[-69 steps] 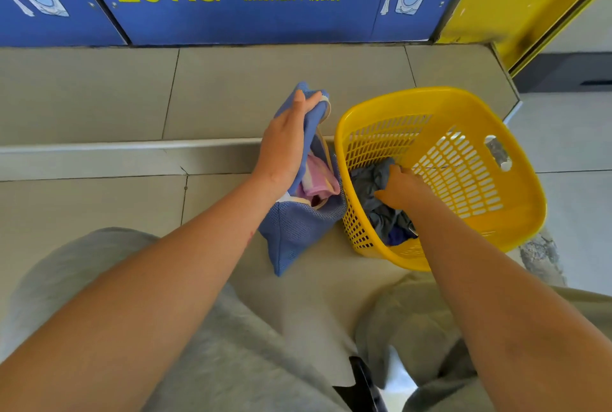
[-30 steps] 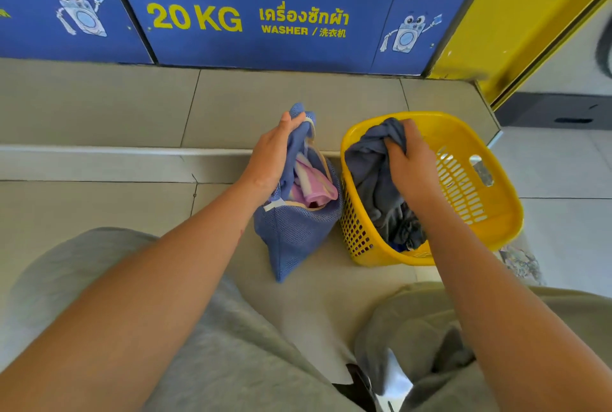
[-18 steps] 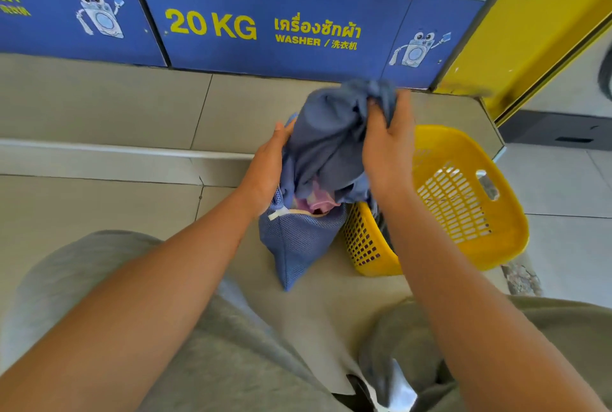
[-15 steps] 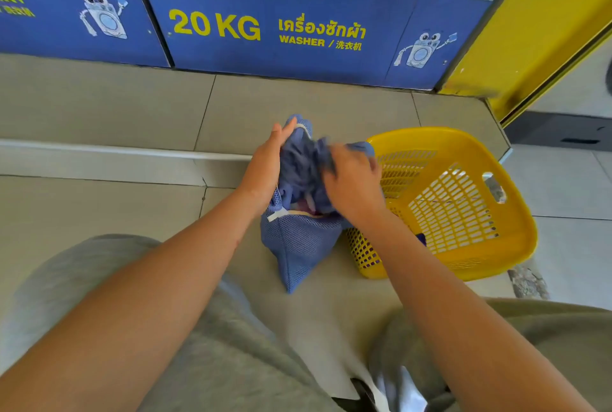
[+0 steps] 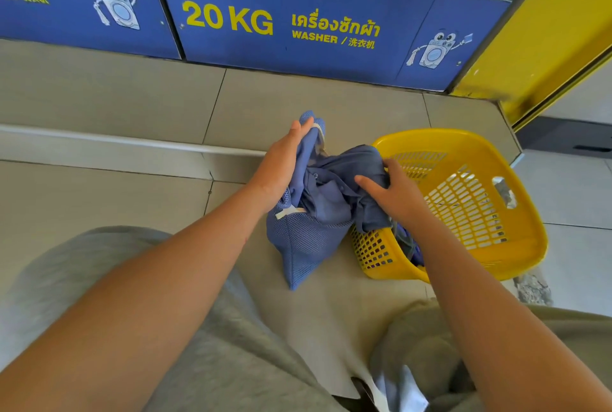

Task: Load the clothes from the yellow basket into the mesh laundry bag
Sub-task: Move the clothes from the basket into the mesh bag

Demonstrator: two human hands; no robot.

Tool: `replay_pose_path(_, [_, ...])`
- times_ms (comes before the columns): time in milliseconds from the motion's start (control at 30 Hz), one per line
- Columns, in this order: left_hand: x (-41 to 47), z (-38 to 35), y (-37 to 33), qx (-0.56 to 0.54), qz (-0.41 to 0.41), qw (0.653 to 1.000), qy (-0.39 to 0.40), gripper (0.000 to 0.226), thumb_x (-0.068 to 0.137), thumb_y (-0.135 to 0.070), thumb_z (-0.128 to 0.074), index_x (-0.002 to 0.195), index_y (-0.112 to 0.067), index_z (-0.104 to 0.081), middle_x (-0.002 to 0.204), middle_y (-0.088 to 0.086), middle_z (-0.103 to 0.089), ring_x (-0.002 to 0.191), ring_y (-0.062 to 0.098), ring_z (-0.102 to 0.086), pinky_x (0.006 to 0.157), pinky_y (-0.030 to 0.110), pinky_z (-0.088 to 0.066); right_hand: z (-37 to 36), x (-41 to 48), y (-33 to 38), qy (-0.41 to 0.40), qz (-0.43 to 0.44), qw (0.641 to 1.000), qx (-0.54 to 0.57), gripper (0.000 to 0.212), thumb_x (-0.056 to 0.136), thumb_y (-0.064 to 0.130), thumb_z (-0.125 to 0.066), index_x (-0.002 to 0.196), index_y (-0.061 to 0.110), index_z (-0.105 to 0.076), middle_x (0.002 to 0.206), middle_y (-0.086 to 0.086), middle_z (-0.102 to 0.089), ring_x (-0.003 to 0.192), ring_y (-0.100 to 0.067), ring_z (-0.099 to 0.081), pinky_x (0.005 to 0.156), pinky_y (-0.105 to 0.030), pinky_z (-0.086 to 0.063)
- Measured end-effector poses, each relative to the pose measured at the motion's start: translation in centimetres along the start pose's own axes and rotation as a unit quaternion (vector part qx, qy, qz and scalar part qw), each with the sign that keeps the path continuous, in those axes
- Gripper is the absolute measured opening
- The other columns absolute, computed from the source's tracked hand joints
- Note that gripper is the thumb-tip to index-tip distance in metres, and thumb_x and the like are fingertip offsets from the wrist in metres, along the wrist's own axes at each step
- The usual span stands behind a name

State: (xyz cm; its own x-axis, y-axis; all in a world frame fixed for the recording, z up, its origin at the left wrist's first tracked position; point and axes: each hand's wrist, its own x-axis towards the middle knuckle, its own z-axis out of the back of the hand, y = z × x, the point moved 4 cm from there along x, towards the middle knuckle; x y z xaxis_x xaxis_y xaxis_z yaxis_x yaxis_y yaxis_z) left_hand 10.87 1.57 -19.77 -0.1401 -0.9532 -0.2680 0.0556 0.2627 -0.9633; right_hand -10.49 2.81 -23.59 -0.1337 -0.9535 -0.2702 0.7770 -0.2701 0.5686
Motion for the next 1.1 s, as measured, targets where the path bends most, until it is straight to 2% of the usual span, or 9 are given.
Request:
replay_pose_path(167, [-0.3,-0.6,-0.2,0.000,0.000,1.000,-0.006,0.052,0.102,-0.048,-0.023,0.144,-0.028,-0.043,0.151,-0.003,-0.039,0.120,0.000,-0.037,0.095,0.021,-0.027,1.6,-0.3,3.1,-0.122,0.107,0.968,-0.194,0.030,0.093,0.046,-0.046,0.102,0.018,-0.043,0.088,-0.012,-0.068,0.090,-0.037,-0.063,0.087,-0.045,-0.035])
replay_pose_path(267, [-0.3,-0.7,0.0,0.006,-0.010,1.000,0.001,0.050,0.103,-0.046,-0.022,0.142,-0.029,-0.046,0.146,-0.007,-0.045,0.128,-0.001,-0.043,0.098,0.015,-0.030,3.2,-1.0,6.0,-0.189,0.133,0.966,-0.119,0.021,0.095,0.040,-0.044,0.091,0.020,-0.038,0.072,-0.006,-0.060,0.080,-0.037,-0.060,0.087,-0.043,-0.034])
replay_pose_path(333, [-0.3,-0.6,0.0,0.000,-0.014,1.000,0.002,0.048,0.104,-0.043,-0.020,0.139,-0.029,-0.049,0.131,-0.014,-0.055,0.108,-0.016,-0.052,0.085,0.001,-0.036,4.0,-1.6,7.5,-0.240,0.125,0.962,-0.019,0.022,0.095,0.040,-0.045,0.090,0.020,-0.036,0.070,-0.002,-0.057,0.078,-0.038,-0.057,0.087,-0.042,-0.035])
replay_pose_path(433, [0.2,-0.3,0.2,-0.004,-0.021,1.000,-0.006,0.048,0.105,-0.042,-0.018,0.142,-0.028,-0.045,0.142,-0.008,-0.049,0.119,-0.005,-0.046,0.097,0.010,-0.034,3.4,-2.3,8.7,-0.297,0.121,0.947,-0.003,0.024,0.094,0.040,-0.047,0.095,0.016,-0.042,0.080,-0.007,-0.060,0.083,-0.037,-0.055,0.085,-0.042,-0.033])
replay_pose_path(567, [0.7,0.3,0.3,-0.026,-0.006,0.999,-0.021,0.049,0.104,-0.044,-0.021,0.143,-0.028,-0.046,0.146,-0.009,-0.045,0.136,0.006,-0.037,0.107,0.020,-0.026,-2.5,-2.1,7.0,-0.075,0.200,0.919,-0.331,0.037,0.088,0.048,-0.050,0.113,0.022,-0.054,0.110,-0.003,-0.062,0.115,-0.030,-0.048,0.103,-0.056,-0.022])
replay_pose_path(633, [0.6,0.5,0.2,-0.011,-0.010,1.000,-0.016,0.050,0.103,-0.046,-0.019,0.144,-0.029,-0.044,0.151,-0.007,-0.039,0.133,0.003,-0.036,0.103,0.020,-0.025,-4.1,-2.0,5.6,0.019,0.227,0.895,-0.383,0.040,0.089,0.052,-0.047,0.124,0.035,-0.056,0.122,0.006,-0.059,0.126,-0.025,-0.039,0.109,-0.062,-0.009])
replay_pose_path(867, [1.0,0.3,0.2,-0.001,-0.012,1.000,-0.010,0.049,0.104,-0.044,-0.016,0.145,-0.033,-0.041,0.157,-0.006,-0.028,0.144,0.010,-0.024,0.101,0.020,-0.018,0.7,-0.8,4.5,-0.112,0.144,0.976,-0.122,0.061,0.088,0.052,-0.055,0.142,0.031,-0.035,0.144,0.003,-0.044,0.133,-0.024,-0.040,0.109,-0.051,-0.025])
replay_pose_path(967, [1.1,0.2,0.3,0.005,-0.010,1.000,-0.007,0.049,0.104,-0.044,-0.015,0.145,-0.033,-0.040,0.157,-0.005,-0.028,0.144,0.011,-0.024,0.102,0.021,-0.019,0.5,-0.1,0.6,-0.017,0.028,0.999,-0.020,0.092,0.076,0.074,-0.052,0.149,0.031,-0.016,0.153,0.002,-0.036,0.138,-0.024,-0.038,0.112,-0.055,-0.029])
replay_pose_path(1100, [1.1,0.1,0.4,-0.004,-0.006,1.000,-0.002,0.050,0.104,-0.046,-0.017,0.145,-0.033,-0.041,0.156,-0.005,-0.032,0.141,0.010,-0.028,0.100,0.022,-0.022,-0.2,-0.8,-1.5,0.026,0.010,0.999,0.038,0.065,0.078,0.073,-0.049,0.115,0.021,-0.058,0.106,-0.003,-0.068,0.102,-0.027,-0.064,0.087,-0.044,-0.052])
